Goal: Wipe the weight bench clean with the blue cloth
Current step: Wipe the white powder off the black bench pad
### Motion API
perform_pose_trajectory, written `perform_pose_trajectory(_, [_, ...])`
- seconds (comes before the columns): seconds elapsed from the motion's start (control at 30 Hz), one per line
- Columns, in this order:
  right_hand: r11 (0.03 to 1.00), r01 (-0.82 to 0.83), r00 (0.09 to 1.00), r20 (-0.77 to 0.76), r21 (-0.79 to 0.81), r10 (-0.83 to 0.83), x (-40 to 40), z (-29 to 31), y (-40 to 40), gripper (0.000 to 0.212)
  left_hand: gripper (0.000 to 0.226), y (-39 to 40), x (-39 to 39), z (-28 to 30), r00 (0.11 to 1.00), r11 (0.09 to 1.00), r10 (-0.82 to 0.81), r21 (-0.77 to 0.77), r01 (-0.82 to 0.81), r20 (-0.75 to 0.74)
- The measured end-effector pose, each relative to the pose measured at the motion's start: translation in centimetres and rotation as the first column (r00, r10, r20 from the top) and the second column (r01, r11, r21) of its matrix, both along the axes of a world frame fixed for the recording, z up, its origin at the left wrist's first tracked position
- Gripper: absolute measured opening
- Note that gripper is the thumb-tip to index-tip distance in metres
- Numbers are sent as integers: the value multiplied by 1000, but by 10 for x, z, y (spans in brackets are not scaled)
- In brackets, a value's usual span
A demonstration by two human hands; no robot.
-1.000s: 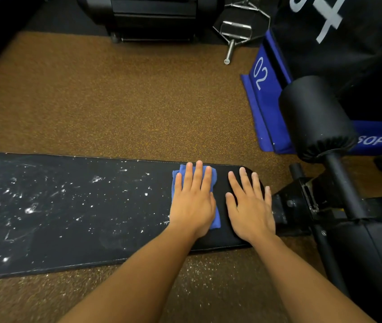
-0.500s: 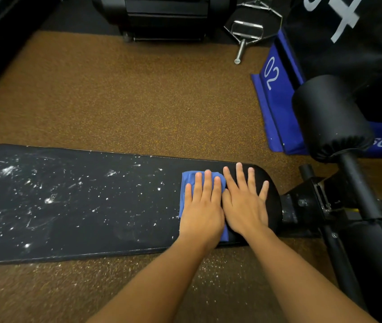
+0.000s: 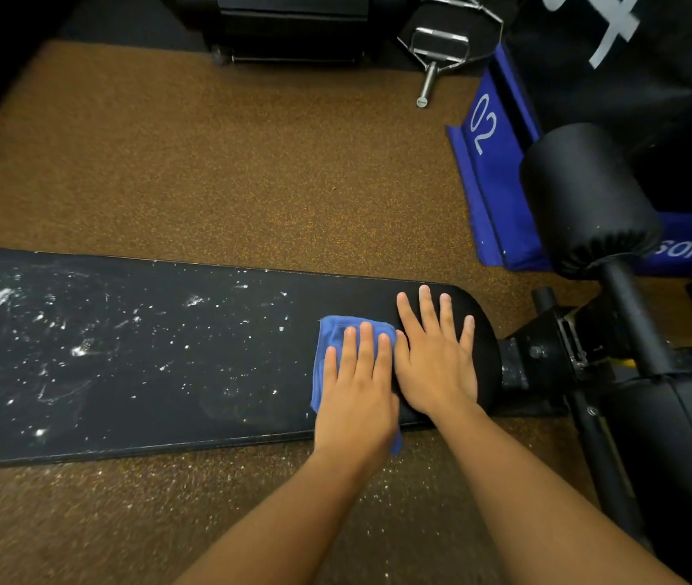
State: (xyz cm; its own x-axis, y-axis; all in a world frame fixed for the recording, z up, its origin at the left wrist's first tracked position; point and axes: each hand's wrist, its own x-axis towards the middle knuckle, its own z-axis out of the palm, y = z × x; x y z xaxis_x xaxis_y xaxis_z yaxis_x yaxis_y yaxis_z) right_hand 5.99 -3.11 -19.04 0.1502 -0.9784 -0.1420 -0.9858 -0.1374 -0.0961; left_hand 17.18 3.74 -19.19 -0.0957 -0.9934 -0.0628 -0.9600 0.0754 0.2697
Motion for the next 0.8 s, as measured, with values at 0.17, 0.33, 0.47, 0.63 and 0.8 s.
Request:
perform_pose_trajectory(0.17, [1000,-8,1000,14,-22,9,-4,-1,0,54,61,-45,5,0,999,1000,25,1,-25,22])
perform_pose_trajectory(0.33, [1000,-5,1000,25,-28,6,-6,-1,-1,54,64,-54,39,5,997,997,80,23,-79,-14])
perform_pose_trajectory(0.47, [999,2,1000,18,-35,-1,-4,-2,0,55,65,-11,36,0,995,995,102,2,-101,-16])
perform_pose_trajectory(0.63, [1000,16,1000,6,-22,-16,1,1,0,57,65,-8,16,1,995,994,98,56,-98,17])
perform_pose_trajectory(0.8, [998,62,998,0,0,-62,12,1,1,61,58,-48,25,2,998,998,55,39,-56,33])
